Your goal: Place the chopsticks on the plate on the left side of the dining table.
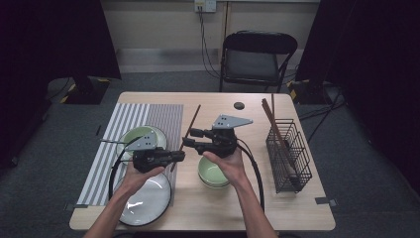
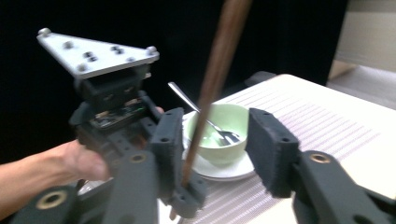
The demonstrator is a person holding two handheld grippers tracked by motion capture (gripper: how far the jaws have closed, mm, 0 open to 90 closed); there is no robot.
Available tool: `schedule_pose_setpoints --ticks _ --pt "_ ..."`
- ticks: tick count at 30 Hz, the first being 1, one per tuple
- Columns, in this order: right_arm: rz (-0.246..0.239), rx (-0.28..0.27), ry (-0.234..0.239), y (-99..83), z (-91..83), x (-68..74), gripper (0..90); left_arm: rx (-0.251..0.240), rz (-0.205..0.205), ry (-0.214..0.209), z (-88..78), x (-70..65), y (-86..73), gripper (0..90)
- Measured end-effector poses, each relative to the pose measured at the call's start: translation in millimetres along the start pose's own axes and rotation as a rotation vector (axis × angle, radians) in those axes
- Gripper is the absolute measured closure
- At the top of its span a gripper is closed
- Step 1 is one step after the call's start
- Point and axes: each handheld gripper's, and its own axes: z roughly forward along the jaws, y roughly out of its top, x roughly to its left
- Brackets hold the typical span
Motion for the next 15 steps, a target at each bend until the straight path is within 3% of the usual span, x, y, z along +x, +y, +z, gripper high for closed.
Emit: schedule_pose_setpoints --ticks 6,11,13,15 --pt "-0.063 -0.080 0.006 1.0 0.6 14.1 82.3 0.014 0.006 -0.012 2.7 -3.3 0.9 84.3" --pt "-0.058 -0.084 0.030 6.4 5.5 17.6 83.3 -0.002 -0.015 -0.036 5.3 -4.3 1.6 84.6" --pt "-0.062 -0.086 0.038 7.4 10.9 18.4 79.6 -0.032 -0.043 -0.051 4.5 -3.1 1.8 84.5" --pt "-0.056 -0.090 0.049 8.1 14.8 18.1 74.5 -0.048 -0.042 -0.038 1.5 -3.3 4.1 84.5"
